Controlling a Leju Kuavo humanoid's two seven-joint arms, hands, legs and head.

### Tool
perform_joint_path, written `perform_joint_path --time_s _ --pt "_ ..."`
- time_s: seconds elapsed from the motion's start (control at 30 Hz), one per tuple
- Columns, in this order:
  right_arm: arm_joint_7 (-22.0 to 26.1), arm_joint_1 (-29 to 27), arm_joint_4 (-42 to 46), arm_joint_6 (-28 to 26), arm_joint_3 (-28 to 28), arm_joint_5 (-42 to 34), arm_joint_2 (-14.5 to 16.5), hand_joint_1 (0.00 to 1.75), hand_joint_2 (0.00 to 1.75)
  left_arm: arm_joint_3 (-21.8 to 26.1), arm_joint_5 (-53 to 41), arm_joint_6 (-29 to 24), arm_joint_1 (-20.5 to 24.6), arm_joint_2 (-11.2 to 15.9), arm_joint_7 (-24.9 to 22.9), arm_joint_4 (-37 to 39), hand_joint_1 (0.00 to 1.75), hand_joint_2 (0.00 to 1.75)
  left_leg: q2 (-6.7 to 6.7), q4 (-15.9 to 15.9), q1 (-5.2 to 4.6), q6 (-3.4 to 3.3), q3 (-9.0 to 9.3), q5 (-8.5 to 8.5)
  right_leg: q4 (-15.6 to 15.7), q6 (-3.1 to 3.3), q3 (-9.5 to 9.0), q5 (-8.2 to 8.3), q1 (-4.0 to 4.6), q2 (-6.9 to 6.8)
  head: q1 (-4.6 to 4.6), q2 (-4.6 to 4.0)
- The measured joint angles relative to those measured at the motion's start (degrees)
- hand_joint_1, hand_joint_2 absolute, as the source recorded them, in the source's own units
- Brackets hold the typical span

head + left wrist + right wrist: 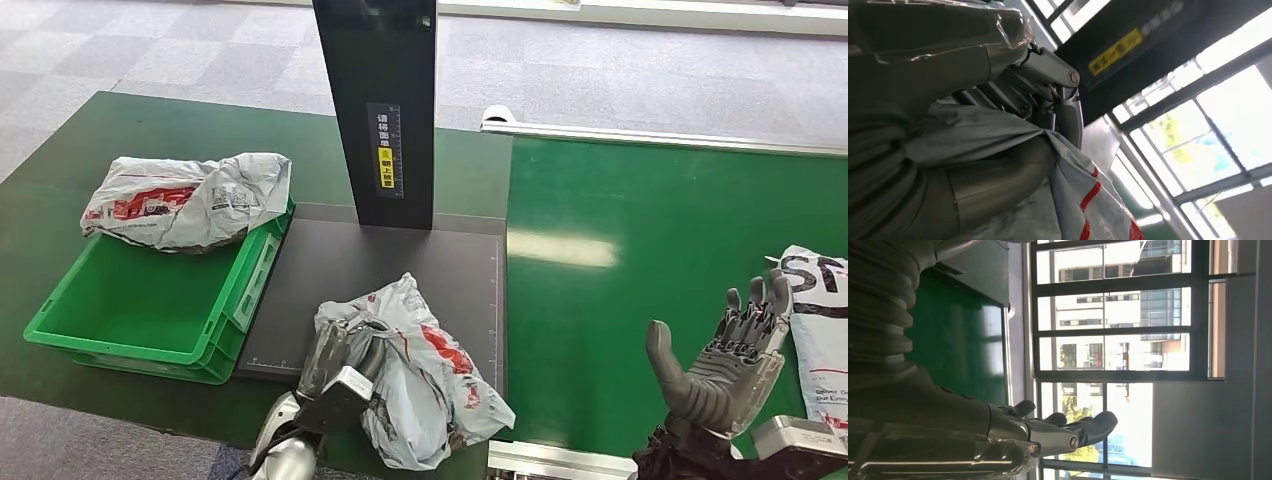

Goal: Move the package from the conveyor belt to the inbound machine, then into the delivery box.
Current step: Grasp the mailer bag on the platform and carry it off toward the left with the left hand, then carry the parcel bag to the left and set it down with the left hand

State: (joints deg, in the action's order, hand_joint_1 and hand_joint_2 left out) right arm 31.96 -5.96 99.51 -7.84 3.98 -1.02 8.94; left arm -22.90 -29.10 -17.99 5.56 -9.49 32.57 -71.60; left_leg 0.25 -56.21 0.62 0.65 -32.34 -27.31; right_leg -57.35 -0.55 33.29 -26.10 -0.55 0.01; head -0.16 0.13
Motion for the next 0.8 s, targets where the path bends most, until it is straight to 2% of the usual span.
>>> perform_joint_path --time_s 0.07,0.17,0.27,0.33,0.53,0.67,0.8 --pt "0.22 -0.33 -0.01 0.08 0.01 0.13 0.21 0.00 1.75 1.67 -0.07 -3.84 -0.10 1.50 -0.09 -5.88 1.75 1.75 0.00 0.00 0.05 0.01 -0.02 0.01 -0.01 0.01 0.03 0.00 0.04 0.00 -0.01 0.00" --pt "0.44 -0.78 -0.05 0.20 0.02 0.41 0.64 0.00 1.75 6.77 0.55 -8.83 1.32 3.95 -0.78 -14.28 1.75 1.75 0.01 0.01 0.11 0.04 -0.02 0.03 -0.02 0.02 0.04 0.01 0.11 0.00 -0.02 0.00" --pt "0.45 -0.89 -0.09 0.19 0.05 0.37 0.80 0.00 1.75 12.16 1.70 -9.89 2.80 5.77 -0.99 -19.63 1.75 1.75 0.01 0.02 0.12 0.08 -0.01 0.05 -0.02 0.03 0.01 0.00 0.12 0.00 -0.02 0.00" --pt "0.45 -0.89 -0.09 0.20 0.08 0.33 0.90 0.00 1.75 14.02 1.83 -9.96 2.98 6.29 -0.65 -21.55 1.75 1.75 0.01 0.02 0.12 0.08 -0.01 0.06 -0.03 0.03 0.00 0.00 0.11 0.00 0.00 0.00" --pt "0.45 -0.89 -0.15 0.20 0.13 0.23 1.22 0.00 1.75 16.23 1.22 -11.08 3.01 6.84 -0.16 -24.01 1.75 1.75 0.00 0.01 0.03 0.07 -0.03 0.05 -0.02 0.02 0.00 0.00 0.03 -0.01 0.01 0.00" --pt "0.45 -0.96 -0.15 0.01 0.15 0.09 1.26 0.00 1.75 17.83 -3.94 -16.45 4.37 8.23 -3.58 -23.63 1.75 1.75 0.01 0.01 0.04 0.07 -0.03 0.05 -0.01 0.02 0.04 0.00 0.04 0.00 0.01 0.00" --pt "0.45 -1.19 -0.15 -0.27 0.20 -0.64 1.08 0.00 1.75 21.96 -5.44 -16.99 8.05 10.83 -6.79 -20.49 1.75 1.75 0.02 0.02 0.11 0.09 0.01 0.06 -0.03 0.07 0.04 0.03 0.11 0.01 0.00 0.00"
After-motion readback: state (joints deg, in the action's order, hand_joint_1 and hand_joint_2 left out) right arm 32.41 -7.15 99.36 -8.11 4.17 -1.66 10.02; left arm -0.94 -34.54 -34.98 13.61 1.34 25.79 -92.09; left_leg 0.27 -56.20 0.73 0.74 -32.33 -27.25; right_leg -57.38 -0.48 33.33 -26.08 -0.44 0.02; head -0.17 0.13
